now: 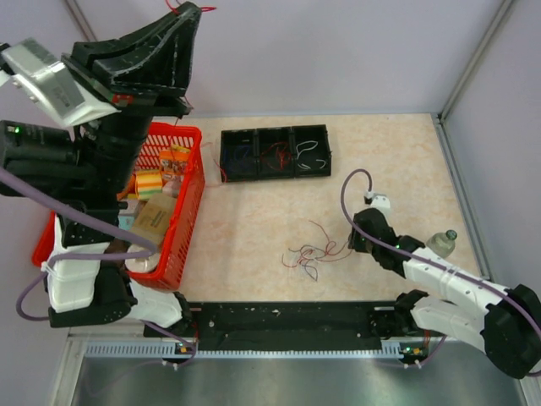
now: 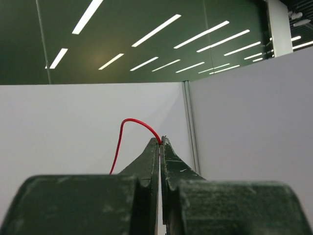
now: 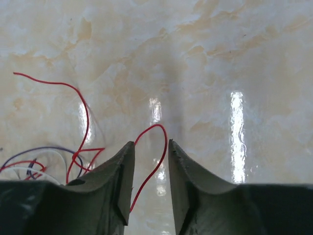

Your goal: Untangle the cables

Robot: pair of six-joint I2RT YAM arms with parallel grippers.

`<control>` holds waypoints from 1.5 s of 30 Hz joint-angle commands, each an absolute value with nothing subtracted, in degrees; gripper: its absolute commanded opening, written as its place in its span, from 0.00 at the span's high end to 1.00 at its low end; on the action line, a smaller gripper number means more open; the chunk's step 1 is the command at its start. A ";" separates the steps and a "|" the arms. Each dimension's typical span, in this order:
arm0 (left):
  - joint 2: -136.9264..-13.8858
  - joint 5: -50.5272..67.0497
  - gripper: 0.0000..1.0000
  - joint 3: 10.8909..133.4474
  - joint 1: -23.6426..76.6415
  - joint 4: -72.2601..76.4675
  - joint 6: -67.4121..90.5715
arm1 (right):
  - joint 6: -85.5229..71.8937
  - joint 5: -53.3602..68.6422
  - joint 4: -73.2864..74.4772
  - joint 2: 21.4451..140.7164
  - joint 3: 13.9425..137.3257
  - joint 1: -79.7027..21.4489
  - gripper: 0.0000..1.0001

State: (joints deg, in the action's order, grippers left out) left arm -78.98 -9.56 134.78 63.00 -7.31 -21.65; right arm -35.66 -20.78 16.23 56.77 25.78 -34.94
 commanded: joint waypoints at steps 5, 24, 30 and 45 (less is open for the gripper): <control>-73.22 -10.80 1.00 121.14 62.93 2.71 -21.88 | -27.60 -8.98 17.22 49.32 32.25 -34.54 0.42; -72.16 -13.89 1.00 106.36 61.17 4.92 -12.76 | -12.75 30.76 -12.30 51.83 54.64 -34.63 0.16; -71.19 -14.23 1.00 102.75 61.08 3.78 -6.78 | -16.24 32.94 -15.00 57.74 62.41 -34.72 0.17; -69.09 -14.15 1.00 97.13 60.73 3.96 -1.32 | -27.51 30.95 -35.16 73.74 63.72 -42.18 0.21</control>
